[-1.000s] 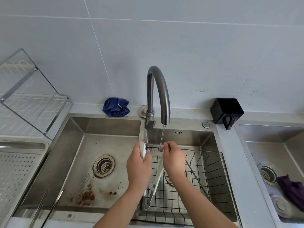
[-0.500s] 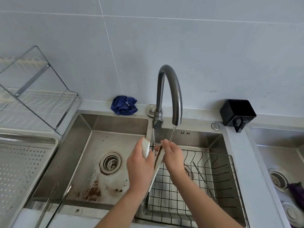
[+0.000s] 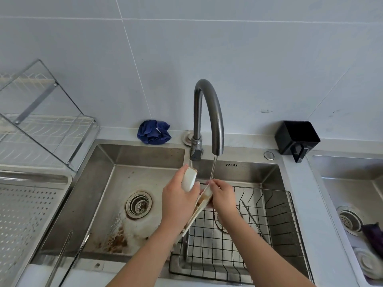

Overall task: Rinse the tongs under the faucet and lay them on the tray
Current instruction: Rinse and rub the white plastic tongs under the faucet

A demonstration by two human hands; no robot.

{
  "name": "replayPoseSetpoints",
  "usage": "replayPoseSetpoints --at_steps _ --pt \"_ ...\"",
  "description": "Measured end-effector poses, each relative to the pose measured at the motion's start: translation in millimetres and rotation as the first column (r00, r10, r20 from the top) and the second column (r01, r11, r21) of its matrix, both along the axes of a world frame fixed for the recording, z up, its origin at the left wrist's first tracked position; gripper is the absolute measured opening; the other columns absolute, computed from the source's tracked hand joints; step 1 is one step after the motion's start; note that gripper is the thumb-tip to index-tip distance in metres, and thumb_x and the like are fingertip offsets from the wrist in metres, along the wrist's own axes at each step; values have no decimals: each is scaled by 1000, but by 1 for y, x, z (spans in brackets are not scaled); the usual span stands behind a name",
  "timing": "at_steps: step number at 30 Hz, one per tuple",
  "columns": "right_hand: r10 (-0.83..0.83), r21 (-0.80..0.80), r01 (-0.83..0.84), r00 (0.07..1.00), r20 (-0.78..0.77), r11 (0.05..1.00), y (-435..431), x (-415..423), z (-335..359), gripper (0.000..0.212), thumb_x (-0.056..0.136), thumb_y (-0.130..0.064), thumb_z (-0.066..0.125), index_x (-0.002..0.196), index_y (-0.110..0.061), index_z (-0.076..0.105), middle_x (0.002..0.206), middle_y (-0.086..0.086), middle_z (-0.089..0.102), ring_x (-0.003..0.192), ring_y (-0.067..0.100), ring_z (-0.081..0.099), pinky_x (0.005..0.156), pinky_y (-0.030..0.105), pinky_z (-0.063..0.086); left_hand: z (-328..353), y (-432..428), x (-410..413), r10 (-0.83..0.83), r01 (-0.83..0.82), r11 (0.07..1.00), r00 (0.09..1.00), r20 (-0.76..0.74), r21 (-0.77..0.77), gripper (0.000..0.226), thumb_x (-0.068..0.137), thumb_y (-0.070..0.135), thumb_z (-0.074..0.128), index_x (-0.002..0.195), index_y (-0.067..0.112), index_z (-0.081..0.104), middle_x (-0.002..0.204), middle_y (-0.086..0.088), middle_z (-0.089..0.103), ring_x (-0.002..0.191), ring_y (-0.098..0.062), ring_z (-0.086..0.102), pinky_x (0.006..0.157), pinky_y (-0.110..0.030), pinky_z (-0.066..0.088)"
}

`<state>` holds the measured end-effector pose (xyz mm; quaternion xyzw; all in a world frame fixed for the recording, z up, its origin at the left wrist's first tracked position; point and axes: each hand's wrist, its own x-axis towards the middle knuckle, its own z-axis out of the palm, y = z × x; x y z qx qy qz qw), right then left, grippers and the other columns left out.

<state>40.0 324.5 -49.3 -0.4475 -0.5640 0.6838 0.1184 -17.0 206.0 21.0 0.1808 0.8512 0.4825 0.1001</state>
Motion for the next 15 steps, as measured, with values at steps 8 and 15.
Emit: replayPoseSetpoints --at_steps 8,15 --pt "-85 -5 84 993 -87 996 17 -20 17 19 105 -10 50 107 -14 68 82 3 80 77 24 79 63 47 66 -28 -27 -13 -93 145 975 956 280 -170 20 91 18 62 101 34 69 80 1 73 69 -14 68 59 -30 56" --pt "35 30 -34 999 -21 999 10 -15 13 20 91 3 59 102 -11 69 93 15 76 79 26 79 67 44 66 -34 -35 -14 -31 89 984 940 341 -154 27 90 13 55 70 28 65 62 -4 67 51 -11 65 45 -28 49"
